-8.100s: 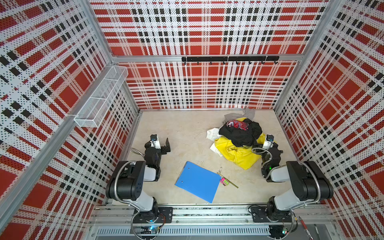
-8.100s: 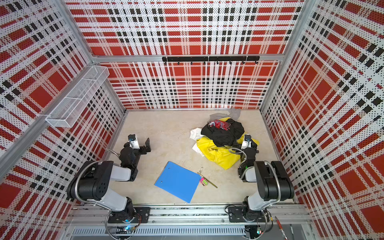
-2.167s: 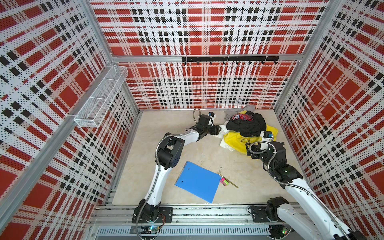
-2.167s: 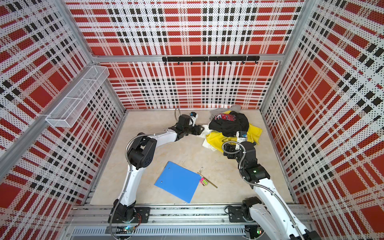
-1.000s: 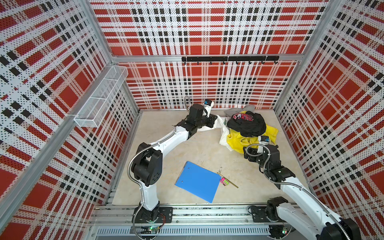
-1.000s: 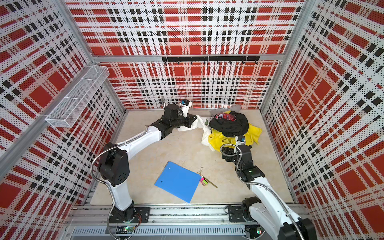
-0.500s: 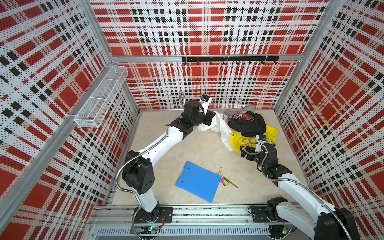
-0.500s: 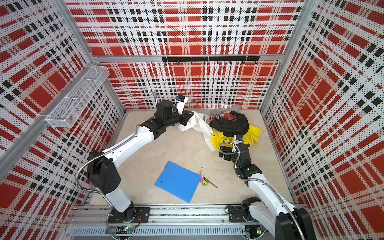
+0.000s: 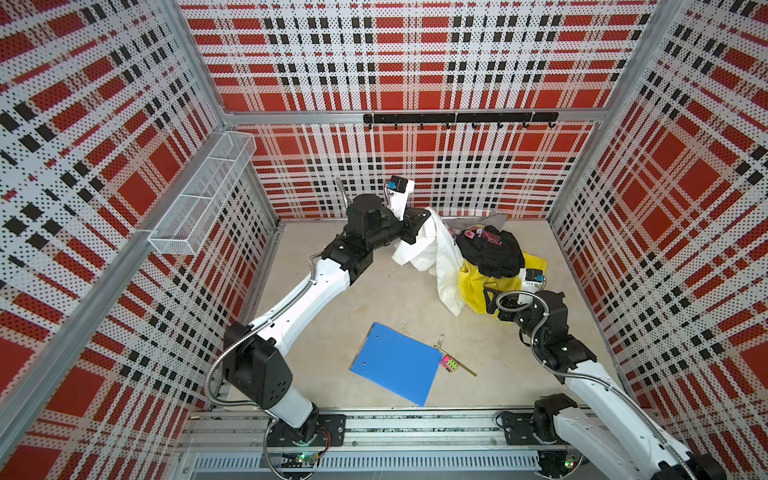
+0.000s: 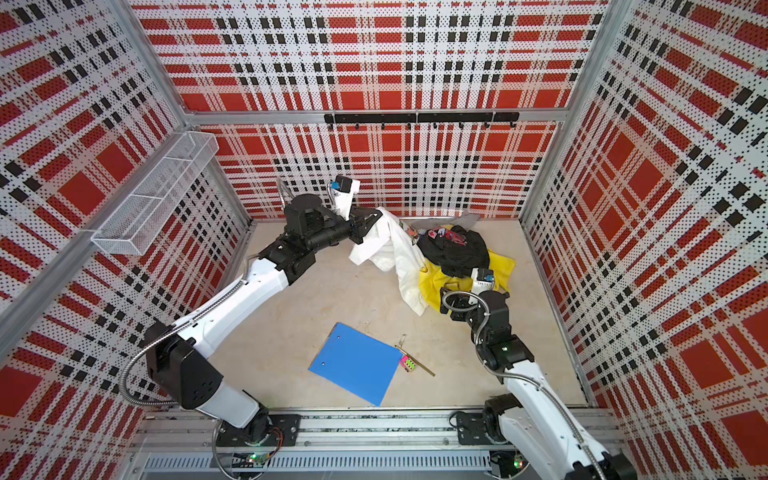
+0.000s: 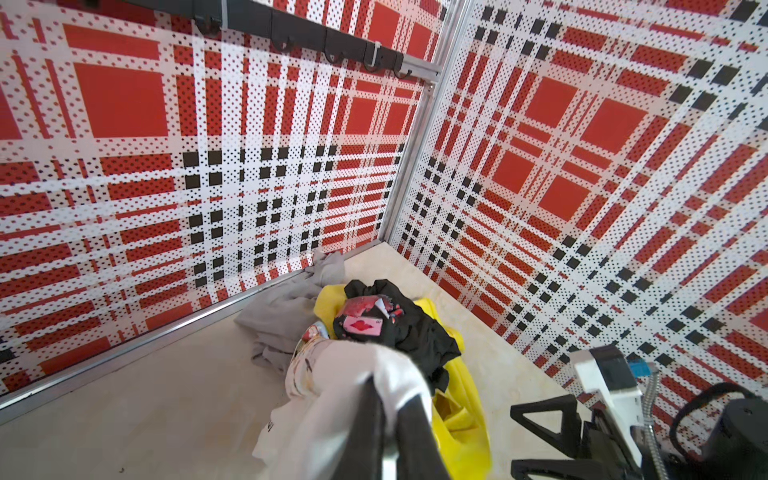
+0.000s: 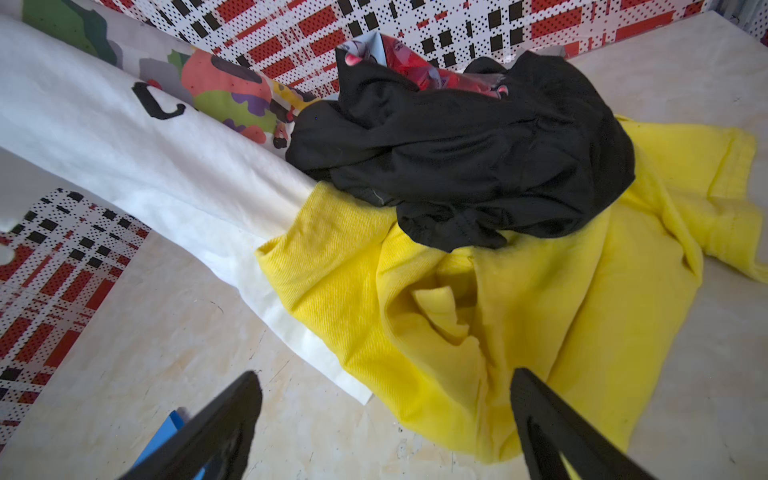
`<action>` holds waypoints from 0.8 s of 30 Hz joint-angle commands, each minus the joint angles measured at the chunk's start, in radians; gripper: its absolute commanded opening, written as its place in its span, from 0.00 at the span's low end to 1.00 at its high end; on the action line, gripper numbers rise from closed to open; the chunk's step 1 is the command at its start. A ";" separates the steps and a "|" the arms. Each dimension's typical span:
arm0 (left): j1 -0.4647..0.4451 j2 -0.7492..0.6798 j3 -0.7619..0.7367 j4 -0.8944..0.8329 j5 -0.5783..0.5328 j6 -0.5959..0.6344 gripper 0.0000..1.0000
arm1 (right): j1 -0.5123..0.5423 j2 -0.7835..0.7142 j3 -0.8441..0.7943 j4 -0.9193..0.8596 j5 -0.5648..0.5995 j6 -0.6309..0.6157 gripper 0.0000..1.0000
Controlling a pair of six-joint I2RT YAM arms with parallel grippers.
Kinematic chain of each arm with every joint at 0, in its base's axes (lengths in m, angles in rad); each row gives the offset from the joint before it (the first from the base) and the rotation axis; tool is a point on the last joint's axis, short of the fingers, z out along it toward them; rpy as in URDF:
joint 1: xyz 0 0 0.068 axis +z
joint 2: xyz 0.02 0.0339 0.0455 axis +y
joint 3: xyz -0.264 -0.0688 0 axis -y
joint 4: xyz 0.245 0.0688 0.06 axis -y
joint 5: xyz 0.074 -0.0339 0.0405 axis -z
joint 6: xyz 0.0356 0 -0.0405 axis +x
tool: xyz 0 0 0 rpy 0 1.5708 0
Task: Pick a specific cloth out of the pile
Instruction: 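Lift the white shirt up and pull it away from the pile with the left gripper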
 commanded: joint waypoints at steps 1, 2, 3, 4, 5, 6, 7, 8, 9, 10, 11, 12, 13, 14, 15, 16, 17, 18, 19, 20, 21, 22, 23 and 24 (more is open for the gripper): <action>0.021 -0.067 0.012 0.195 0.056 -0.066 0.00 | 0.004 -0.046 0.041 0.023 -0.039 -0.021 1.00; 0.023 -0.069 0.010 0.212 0.064 -0.076 0.00 | 0.004 -0.062 0.039 0.033 -0.054 -0.023 1.00; 0.027 -0.071 0.009 0.226 0.071 -0.084 0.00 | 0.003 -0.074 0.035 0.042 -0.064 -0.024 1.00; 0.029 -0.074 0.007 0.239 0.074 -0.085 0.00 | 0.003 -0.087 0.035 0.047 -0.068 -0.024 1.00; 0.031 -0.077 0.006 0.254 0.076 -0.084 0.00 | 0.003 -0.099 0.034 0.049 -0.067 -0.023 1.00; 0.034 -0.080 0.002 0.274 0.079 -0.109 0.00 | 0.004 -0.111 0.036 0.049 -0.066 -0.023 1.00; 0.037 -0.084 -0.001 0.290 0.081 -0.116 0.00 | 0.004 -0.120 0.038 0.048 -0.065 -0.023 1.00; 0.040 -0.087 -0.003 0.308 0.083 -0.124 0.00 | 0.004 -0.128 0.040 0.046 -0.064 -0.023 1.00; 0.043 -0.091 -0.004 0.325 0.085 -0.129 0.00 | 0.004 -0.134 0.043 0.045 -0.065 -0.023 1.00; 0.047 -0.093 -0.003 0.338 0.087 -0.136 0.00 | 0.003 -0.139 0.045 0.043 -0.068 -0.023 1.00; 0.050 -0.095 0.000 0.352 0.090 -0.145 0.00 | 0.004 -0.143 0.046 0.045 -0.073 -0.023 1.00; 0.054 -0.097 0.002 0.366 0.095 -0.155 0.00 | 0.004 -0.146 0.048 0.046 -0.078 -0.021 1.00; 0.057 -0.097 0.006 0.377 0.097 -0.163 0.00 | 0.003 -0.149 0.048 0.049 -0.086 -0.019 1.00; 0.060 -0.096 0.009 0.389 0.098 -0.170 0.00 | 0.004 -0.150 0.050 0.051 -0.094 -0.018 1.00; 0.063 -0.097 0.010 0.404 0.101 -0.180 0.00 | 0.004 -0.150 0.051 0.055 -0.103 -0.017 1.00; 0.066 -0.097 0.011 0.419 0.103 -0.190 0.00 | 0.004 -0.152 0.051 0.058 -0.108 -0.015 1.00; 0.069 -0.098 0.010 0.436 0.105 -0.195 0.00 | 0.004 -0.152 0.054 0.059 -0.112 -0.014 1.00; 0.070 -0.099 0.012 0.449 0.104 -0.200 0.00 | 0.004 -0.153 0.056 0.059 -0.114 -0.012 1.00; 0.071 -0.099 0.013 0.459 0.105 -0.205 0.00 | 0.004 -0.155 0.057 0.057 -0.114 -0.012 1.00; 0.071 -0.098 0.016 0.468 0.105 -0.210 0.00 | 0.004 -0.158 0.058 0.055 -0.113 -0.011 1.00; 0.071 -0.097 0.020 0.477 0.105 -0.213 0.00 | 0.004 -0.162 0.060 0.053 -0.113 -0.011 1.00; 0.072 -0.096 0.024 0.483 0.105 -0.216 0.00 | 0.004 -0.165 0.062 0.052 -0.112 -0.011 1.00; 0.072 -0.096 0.027 0.490 0.105 -0.218 0.00 | 0.004 -0.168 0.062 0.048 -0.110 -0.011 1.00; 0.072 -0.096 0.030 0.500 0.106 -0.223 0.00 | 0.004 -0.173 0.064 0.046 -0.108 -0.011 1.00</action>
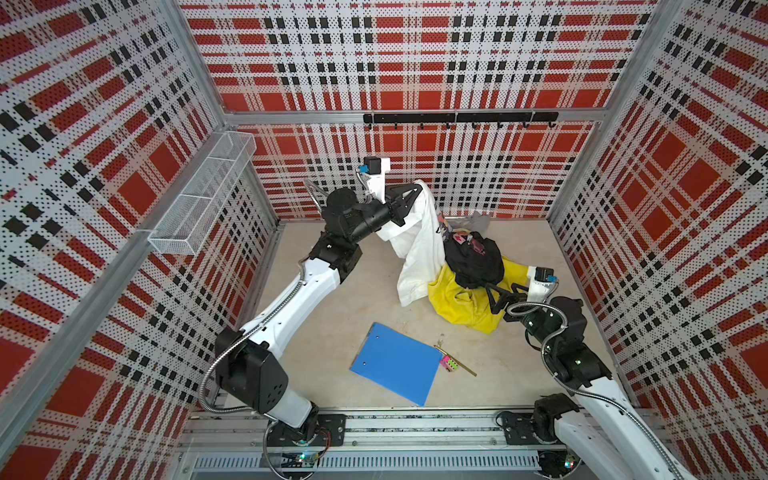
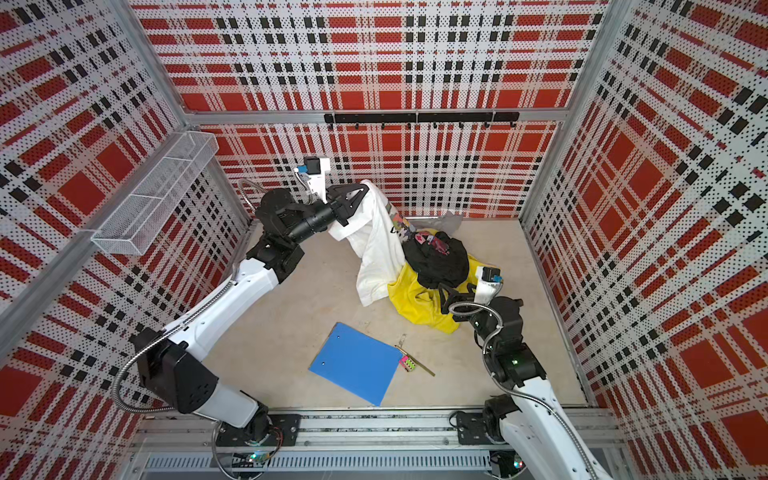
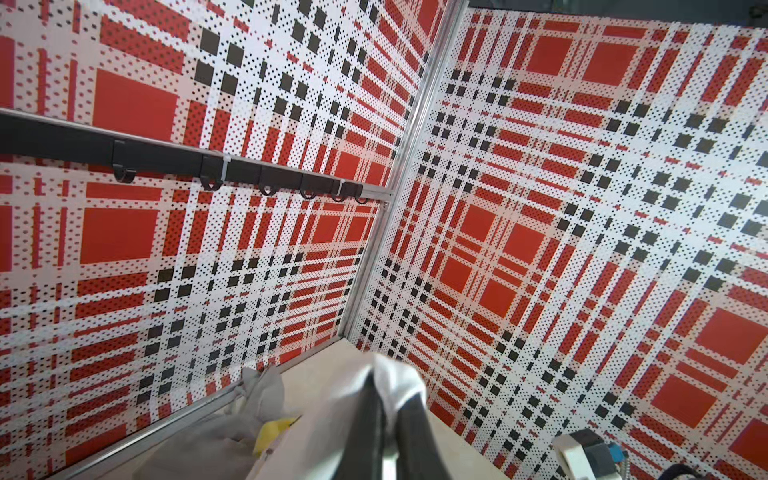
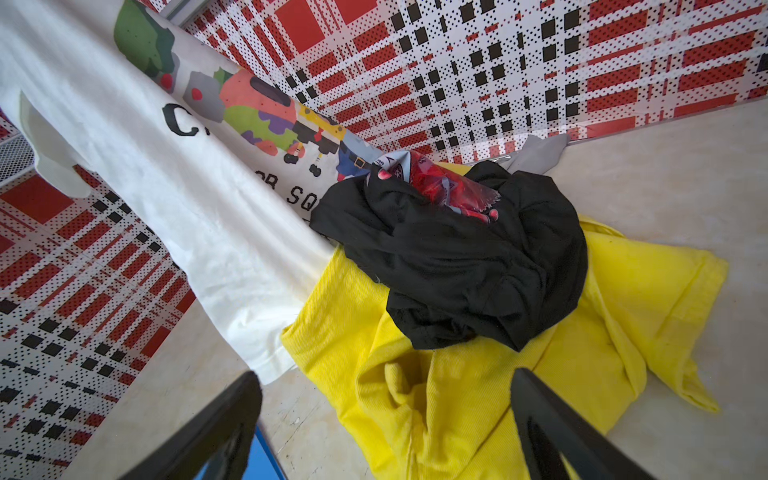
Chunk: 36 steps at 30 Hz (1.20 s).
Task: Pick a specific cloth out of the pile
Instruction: 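Lift the white shirt up and pull it away from the pile with the left gripper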
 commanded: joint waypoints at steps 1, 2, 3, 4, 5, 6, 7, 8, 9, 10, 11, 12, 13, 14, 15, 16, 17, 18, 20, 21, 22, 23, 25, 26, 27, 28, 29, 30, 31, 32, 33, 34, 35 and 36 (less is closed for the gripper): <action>0.007 -0.061 0.050 0.183 0.013 -0.036 0.00 | 0.004 -0.024 0.045 0.040 -0.008 -0.005 1.00; 0.008 -0.060 0.051 0.201 0.013 -0.046 0.00 | 0.004 -0.026 0.044 0.040 -0.006 -0.005 1.00; 0.012 -0.058 0.049 0.230 0.015 -0.065 0.00 | 0.004 -0.030 0.043 0.040 -0.004 -0.002 1.00; 0.015 -0.055 0.050 0.258 0.018 -0.082 0.00 | 0.004 -0.032 0.042 0.041 0.000 -0.001 1.00; 0.017 -0.052 0.053 0.285 0.020 -0.096 0.00 | 0.004 -0.034 0.041 0.041 0.009 0.002 1.00; 0.016 -0.047 0.058 0.307 0.020 -0.098 0.00 | 0.004 -0.036 0.043 0.037 0.031 0.011 1.00; 0.015 -0.043 0.066 0.319 0.016 -0.098 0.00 | 0.004 -0.036 0.048 0.024 0.065 0.022 1.00; 0.015 -0.036 0.075 0.327 0.015 -0.100 0.00 | 0.004 -0.036 0.056 0.002 0.109 0.033 1.00; 0.015 -0.027 0.085 0.340 0.015 -0.105 0.00 | 0.004 -0.032 0.068 -0.031 0.161 0.046 1.00; 0.015 -0.020 0.092 0.352 0.018 -0.115 0.00 | 0.003 -0.030 0.076 -0.058 0.206 0.058 1.00; 0.016 -0.011 0.097 0.371 0.019 -0.130 0.00 | 0.004 -0.032 0.079 -0.074 0.234 0.064 1.00; 0.016 -0.004 0.098 0.398 0.025 -0.153 0.00 | 0.004 -0.040 0.078 -0.073 0.238 0.063 1.00; 0.019 0.000 0.099 0.424 0.031 -0.172 0.00 | 0.004 -0.049 0.073 -0.061 0.224 0.060 1.00; 0.019 0.003 0.100 0.441 0.033 -0.183 0.00 | 0.004 -0.057 0.069 -0.051 0.206 0.058 1.00; 0.021 0.002 0.103 0.447 0.028 -0.182 0.00 | 0.004 -0.066 0.066 -0.044 0.186 0.058 1.00; 0.021 -0.001 0.107 0.448 0.017 -0.176 0.00 | 0.004 -0.070 0.066 -0.038 0.164 0.054 1.00; 0.021 -0.002 0.112 0.448 0.007 -0.171 0.00 | 0.004 -0.072 0.064 -0.033 0.143 0.051 1.00; 0.022 -0.002 0.125 0.448 0.001 -0.166 0.00 | 0.004 -0.072 0.063 -0.029 0.126 0.048 1.00; 0.028 0.004 0.156 0.438 0.000 -0.164 0.00 | 0.004 -0.067 0.065 -0.028 0.101 0.043 1.00; 0.031 0.008 0.174 0.429 0.006 -0.164 0.00 | 0.004 -0.062 0.065 -0.027 0.088 0.042 1.00; 0.035 0.010 0.189 0.420 0.009 -0.163 0.00 | 0.004 -0.059 0.064 -0.025 0.077 0.041 1.00; 0.037 0.008 0.197 0.410 0.004 -0.158 0.00 | 0.003 -0.057 0.062 -0.022 0.064 0.041 0.99; 0.047 -0.003 0.206 0.380 -0.020 -0.133 0.00 | 0.004 -0.054 0.055 -0.014 0.044 0.041 0.99; 0.052 -0.011 0.207 0.363 -0.032 -0.114 0.00 | 0.004 -0.052 0.053 -0.010 0.033 0.041 0.99; 0.060 -0.019 0.209 0.340 -0.045 -0.095 0.00 | 0.004 -0.049 0.049 -0.005 0.023 0.041 0.99; 0.067 -0.023 0.211 0.324 -0.054 -0.084 0.00 | 0.004 -0.045 0.045 0.002 0.014 0.041 0.99; 0.075 -0.026 0.213 0.312 -0.057 -0.080 0.00 | 0.004 -0.038 0.041 0.010 0.000 0.042 0.99; 0.085 -0.027 0.217 0.304 -0.053 -0.081 0.00 | 0.004 -0.030 0.039 0.018 -0.014 0.043 0.97; 0.093 -0.026 0.219 0.297 -0.047 -0.085 0.00 | 0.004 -0.017 0.037 0.030 -0.031 0.043 0.95; 0.100 -0.025 0.225 0.287 -0.039 -0.088 0.00 | 0.004 -0.003 0.034 0.044 -0.049 0.051 0.93; 0.105 -0.024 0.232 0.276 -0.034 -0.090 0.00 | 0.004 0.011 0.028 0.062 -0.066 0.058 0.90; 0.109 -0.026 0.239 0.260 -0.031 -0.086 0.00 | 0.007 0.029 0.021 0.087 -0.083 0.065 0.88; 0.112 -0.030 0.245 0.244 -0.031 -0.075 0.00 | 0.011 0.045 0.014 0.112 -0.094 0.065 0.87; 0.115 -0.036 0.249 0.229 -0.033 -0.059 0.00 | 0.019 0.060 0.005 0.137 -0.100 0.096 0.85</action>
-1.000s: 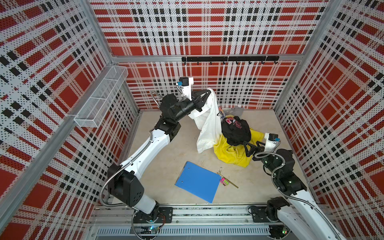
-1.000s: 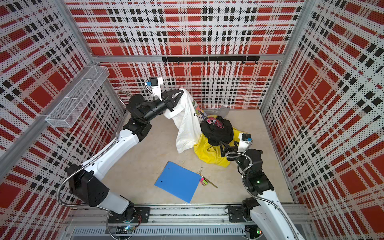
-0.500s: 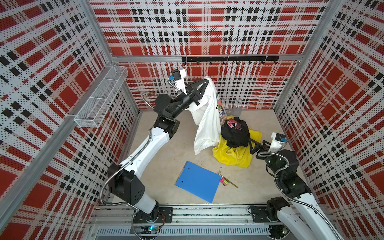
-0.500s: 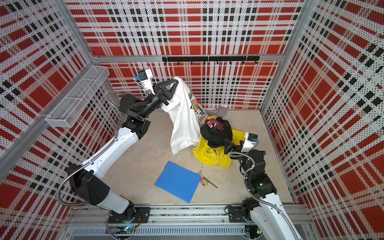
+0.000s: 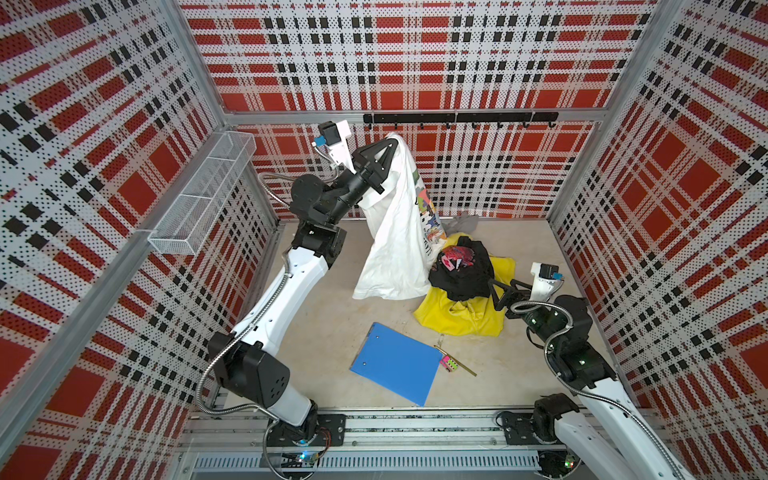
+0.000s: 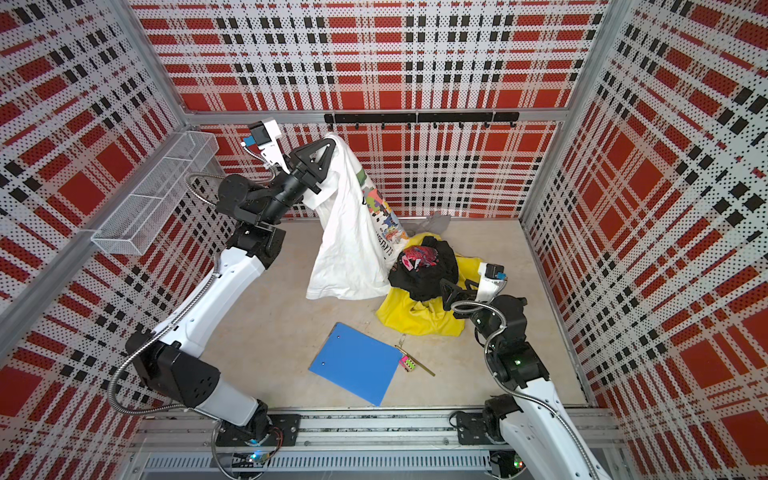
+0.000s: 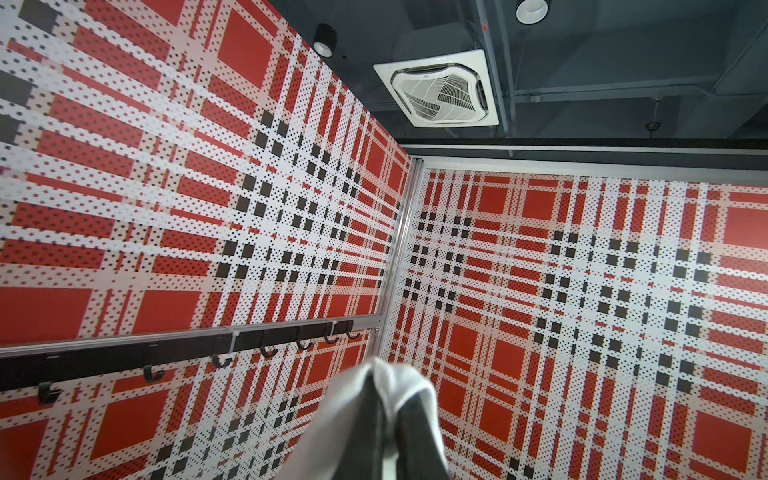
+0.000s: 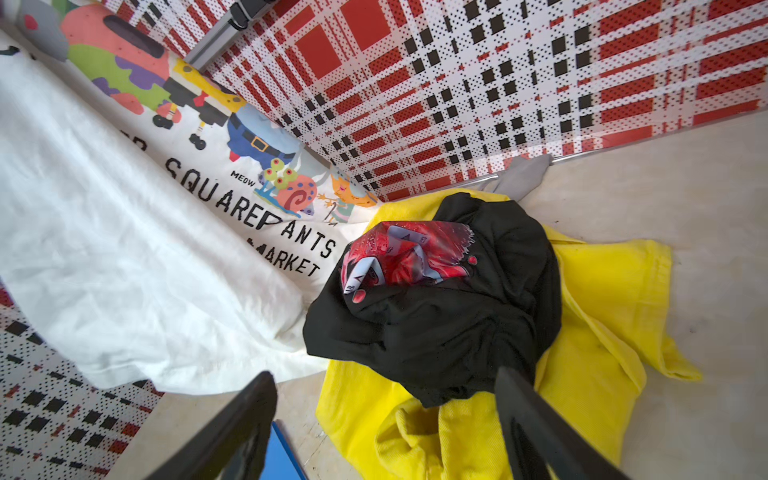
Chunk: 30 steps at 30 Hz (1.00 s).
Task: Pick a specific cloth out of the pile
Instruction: 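Lift the white shirt up and pull it away from the pile with the left gripper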
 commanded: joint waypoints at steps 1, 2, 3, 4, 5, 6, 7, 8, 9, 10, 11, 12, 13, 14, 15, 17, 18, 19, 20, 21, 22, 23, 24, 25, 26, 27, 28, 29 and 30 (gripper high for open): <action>0.016 -0.067 0.071 0.018 -0.031 0.054 0.00 | 0.027 0.048 -0.036 0.138 -0.056 0.042 0.84; 0.020 -0.075 0.073 0.004 -0.035 0.067 0.00 | 0.042 0.064 -0.041 0.154 -0.047 0.045 0.83; 0.025 -0.085 0.077 -0.011 -0.039 0.079 0.00 | 0.060 0.081 -0.044 0.165 -0.031 0.043 0.83; 0.031 -0.095 0.080 -0.028 -0.042 0.090 0.00 | 0.081 0.102 -0.042 0.172 -0.011 0.041 0.82; 0.037 -0.102 0.080 -0.038 -0.043 0.097 0.00 | 0.100 0.121 -0.041 0.179 0.004 0.038 0.81; 0.044 -0.111 0.078 -0.047 -0.045 0.101 0.00 | 0.117 0.143 -0.039 0.188 0.015 0.035 0.80; 0.052 -0.123 0.075 -0.054 -0.046 0.102 0.00 | 0.134 0.168 -0.037 0.201 0.025 0.034 0.79; 0.060 -0.131 0.072 -0.059 -0.045 0.104 0.00 | 0.145 0.193 -0.037 0.215 0.032 0.034 0.77; 0.066 -0.140 0.068 -0.065 -0.045 0.106 0.00 | 0.152 0.218 -0.039 0.234 0.035 0.041 0.74; 0.074 -0.151 0.062 -0.069 -0.045 0.106 0.00 | 0.158 0.253 -0.040 0.257 0.034 0.048 0.70; 0.080 -0.159 0.058 -0.071 -0.044 0.106 0.00 | 0.164 0.284 -0.042 0.277 0.033 0.056 0.67; 0.086 -0.165 0.054 -0.073 -0.043 0.104 0.00 | 0.169 0.316 -0.043 0.297 0.034 0.062 0.64; 0.090 -0.173 0.050 -0.076 -0.041 0.104 0.00 | 0.175 0.351 -0.046 0.318 0.038 0.070 0.62; 0.096 -0.183 0.046 -0.080 -0.042 0.104 0.00 | 0.179 0.380 -0.048 0.336 0.039 0.075 0.59; 0.100 -0.190 0.042 -0.083 -0.040 0.104 0.00 | 0.180 0.407 -0.053 0.356 0.040 0.081 0.57; 0.109 -0.208 0.036 -0.096 -0.039 0.107 0.00 | 0.182 0.464 -0.058 0.385 0.044 0.091 0.54; 0.114 -0.216 0.033 -0.103 -0.038 0.110 0.00 | 0.182 0.487 -0.058 0.393 0.045 0.093 0.53; 0.118 -0.225 0.028 -0.113 -0.038 0.114 0.00 | 0.182 0.510 -0.060 0.400 0.049 0.092 0.53; 0.122 -0.234 0.024 -0.124 -0.038 0.121 0.00 | 0.182 0.529 -0.060 0.403 0.060 0.093 0.52; 0.122 -0.242 0.020 -0.137 -0.037 0.129 0.00 | 0.182 0.546 -0.058 0.395 0.073 0.092 0.51; 0.122 -0.251 0.015 -0.155 -0.036 0.138 0.00 | 0.181 0.563 -0.056 0.384 0.087 0.093 0.50; 0.148 -0.261 0.009 -0.171 -0.034 0.146 0.00 | 0.182 0.574 -0.055 0.382 0.097 0.094 0.50; 0.154 -0.270 0.001 -0.189 -0.033 0.154 0.00 | 0.181 0.585 -0.056 0.381 0.109 0.095 0.50; 0.161 -0.285 -0.008 -0.205 -0.034 0.163 0.00 | 0.182 0.596 -0.056 0.380 0.123 0.098 0.50; 0.169 -0.298 -0.021 -0.215 -0.038 0.171 0.00 | 0.181 0.607 -0.055 0.378 0.135 0.099 0.50; 0.177 -0.313 -0.034 -0.220 -0.042 0.175 0.00 | 0.180 0.620 -0.051 0.370 0.149 0.099 0.50; 0.187 -0.329 -0.048 -0.220 -0.045 0.177 0.00 | 0.180 0.637 -0.046 0.361 0.163 0.100 0.50; 0.197 -0.343 -0.058 -0.222 -0.046 0.177 0.00 | 0.180 0.651 -0.041 0.353 0.173 0.103 0.50; 0.205 -0.355 -0.067 -0.221 -0.049 0.177 0.00 | 0.180 0.663 -0.038 0.349 0.185 0.107 0.49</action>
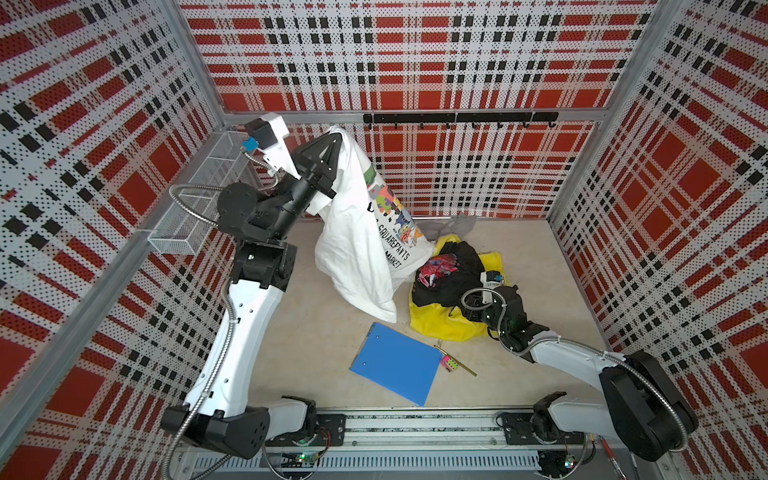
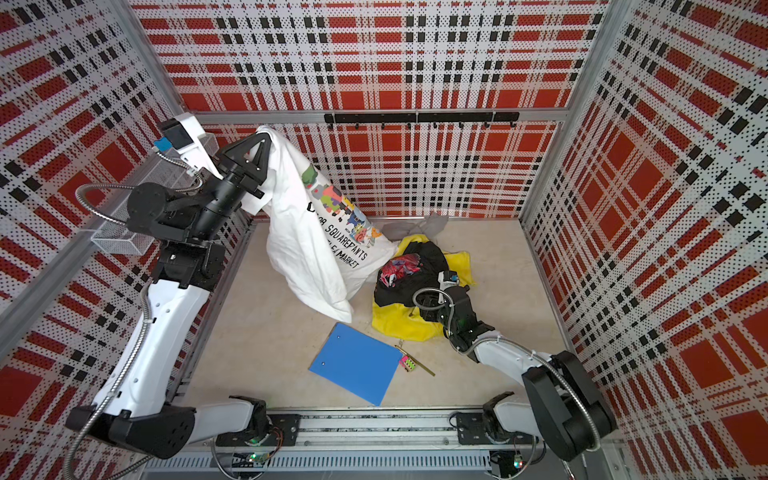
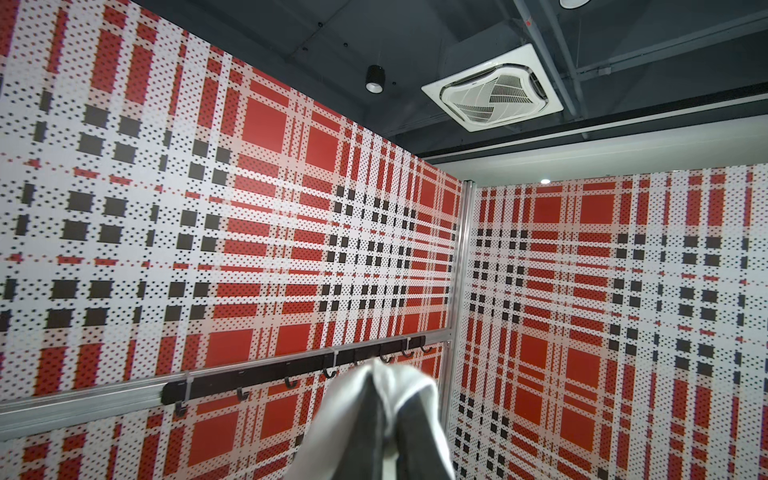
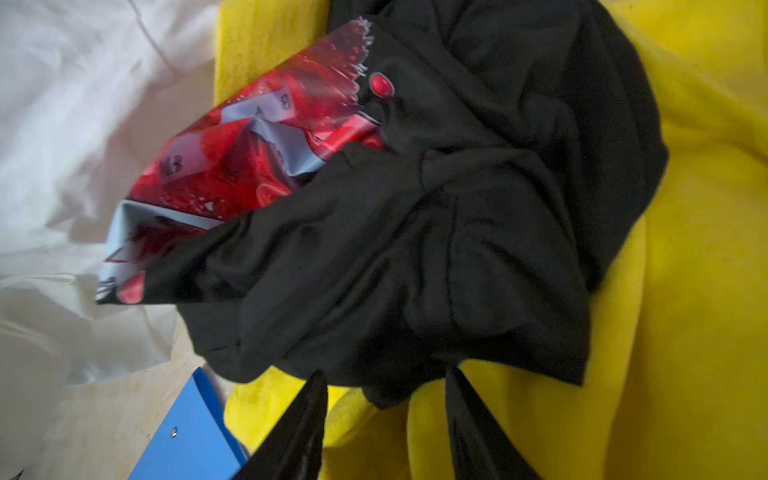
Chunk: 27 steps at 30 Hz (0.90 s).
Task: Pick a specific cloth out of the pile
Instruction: 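Lift the white shirt up and pull it away from the pile with the left gripper, then swing the raised white shirt toward the table corner nearest the left arm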
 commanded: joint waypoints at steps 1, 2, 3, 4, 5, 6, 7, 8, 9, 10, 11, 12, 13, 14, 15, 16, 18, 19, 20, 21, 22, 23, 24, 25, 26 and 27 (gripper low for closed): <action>0.032 -0.068 -0.011 0.041 -0.029 0.028 0.00 | 0.004 0.043 0.014 0.026 0.074 0.021 0.49; 0.039 -0.076 -0.012 0.037 -0.030 0.029 0.00 | 0.004 0.052 0.019 0.017 0.090 0.025 0.50; 0.049 -0.083 -0.009 0.036 -0.030 0.027 0.00 | 0.004 0.059 0.025 0.001 0.114 0.032 0.51; 0.057 -0.087 -0.001 0.031 -0.032 0.029 0.00 | 0.003 0.065 0.035 -0.024 0.142 0.042 0.53; 0.066 -0.090 0.008 0.027 -0.034 0.027 0.00 | 0.002 0.069 0.043 -0.044 0.161 0.046 0.54; 0.076 -0.093 0.016 0.025 -0.037 0.023 0.00 | 0.002 0.070 0.049 -0.056 0.172 0.049 0.54; 0.088 -0.094 0.025 0.025 -0.039 0.019 0.00 | 0.002 0.068 0.050 -0.060 0.176 0.052 0.55; 0.094 -0.097 0.031 0.026 -0.043 0.014 0.00 | 0.002 0.069 0.051 -0.062 0.180 0.052 0.55; 0.101 -0.098 0.033 0.032 -0.047 0.005 0.00 | 0.002 0.071 0.054 -0.066 0.182 0.051 0.56; 0.110 -0.099 0.036 0.045 -0.047 -0.006 0.00 | 0.000 0.073 0.055 -0.068 0.179 0.052 0.56; 0.117 -0.097 0.041 0.053 -0.046 -0.018 0.00 | 0.001 0.074 0.054 -0.068 0.177 0.052 0.56; 0.122 -0.095 0.047 0.059 -0.044 -0.026 0.00 | 0.001 0.077 0.053 -0.064 0.177 0.051 0.56; 0.125 -0.089 0.056 0.064 -0.042 -0.034 0.00 | 0.001 0.080 0.052 -0.063 0.177 0.051 0.57; 0.128 -0.081 0.066 0.068 -0.040 -0.042 0.00 | 0.000 0.083 0.051 -0.062 0.179 0.051 0.57; 0.132 -0.072 0.076 0.072 -0.040 -0.051 0.00 | 0.001 0.085 0.049 -0.063 0.182 0.053 0.57; 0.133 -0.060 0.091 0.076 -0.039 -0.058 0.00 | 0.001 0.086 0.048 -0.061 0.182 0.053 0.57; 0.136 -0.046 0.113 0.083 -0.045 -0.064 0.00 | 0.001 0.088 0.045 -0.061 0.184 0.053 0.57; 0.136 -0.040 0.124 0.086 -0.052 -0.062 0.00 | 0.000 0.087 0.043 -0.061 0.186 0.053 0.57; 0.137 -0.037 0.132 0.089 -0.065 -0.060 0.00 | 0.001 0.086 0.041 -0.059 0.186 0.052 0.57; 0.136 -0.036 0.138 0.093 -0.080 -0.058 0.00 | 0.001 0.086 0.037 -0.056 0.185 0.052 0.57; 0.138 -0.034 0.142 0.106 -0.093 -0.059 0.00 | 0.000 0.085 0.035 -0.051 0.181 0.052 0.57; 0.139 -0.032 0.145 0.117 -0.103 -0.061 0.00 | 0.001 0.085 0.032 -0.044 0.177 0.051 0.57; 0.138 -0.030 0.150 0.127 -0.111 -0.067 0.00 | 0.000 0.085 0.029 -0.035 0.167 0.049 0.58; 0.138 -0.026 0.153 0.141 -0.115 -0.074 0.00 | 0.001 0.083 0.026 -0.025 0.155 0.046 0.58; 0.138 -0.022 0.153 0.164 -0.119 -0.086 0.00 | 0.000 0.083 0.021 -0.011 0.138 0.042 0.59; 0.136 -0.018 0.150 0.191 -0.125 -0.098 0.00 | 0.001 0.080 0.017 0.004 0.121 0.036 0.60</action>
